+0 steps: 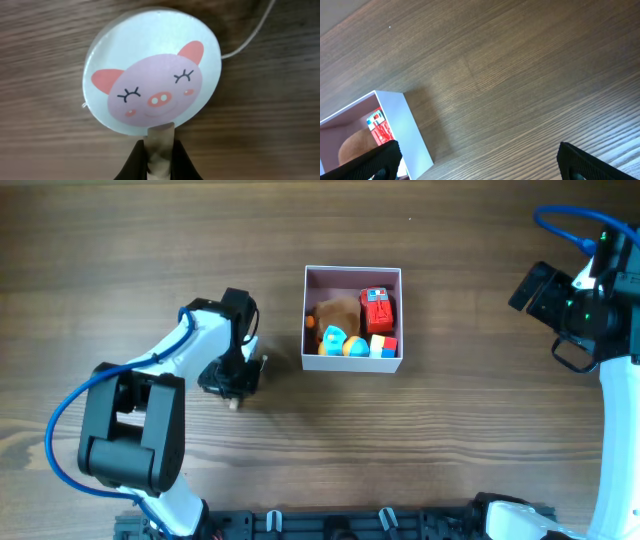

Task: Pack container
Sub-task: 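Carry the rattle drum into the box and release it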

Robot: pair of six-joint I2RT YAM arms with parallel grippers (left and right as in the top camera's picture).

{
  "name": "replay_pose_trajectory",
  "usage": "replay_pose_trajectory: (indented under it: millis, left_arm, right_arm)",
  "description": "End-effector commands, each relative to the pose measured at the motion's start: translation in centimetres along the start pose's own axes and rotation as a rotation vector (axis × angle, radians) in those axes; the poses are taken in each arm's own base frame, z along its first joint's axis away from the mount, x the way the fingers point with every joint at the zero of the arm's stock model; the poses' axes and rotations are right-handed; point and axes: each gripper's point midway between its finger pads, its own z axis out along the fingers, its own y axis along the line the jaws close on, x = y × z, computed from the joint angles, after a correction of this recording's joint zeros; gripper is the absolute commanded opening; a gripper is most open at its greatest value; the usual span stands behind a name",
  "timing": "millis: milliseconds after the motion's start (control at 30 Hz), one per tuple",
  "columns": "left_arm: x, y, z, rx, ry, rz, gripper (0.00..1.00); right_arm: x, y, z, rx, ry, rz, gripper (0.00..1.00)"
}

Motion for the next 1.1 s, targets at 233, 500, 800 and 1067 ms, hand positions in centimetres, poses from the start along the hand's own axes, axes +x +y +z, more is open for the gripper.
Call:
replay_pose_trajectory:
  millis: [233, 500, 800, 1067]
  left_arm:
    - [-5.1, -8.5, -17.6, 0.308, -0.344, 0.001, 0.04]
    - [-6.2, -17.1, -20.7, 0.355, -0.517, 0.231, 0.04]
    - [-8.5, -23.6, -16.1, 0.349, -0.498, 0.254, 0.04]
    - [-10.4, -24.2, -10.6, 0.318, -0.395, 0.156, 0.04]
  right_arm:
    - [-0.1, 0.1, 0.1, -0.009, 0.004, -0.003, 1.0]
    - [-0.1, 0.1, 0.1, -0.008, 0.005, -0.003, 1.0]
    - [-0.1, 0.1, 0.1, -0.009, 0.004, -0.003, 1.0]
    - [-0.1, 0.2, 0.1, -0.009, 0.004, -0.003, 1.0]
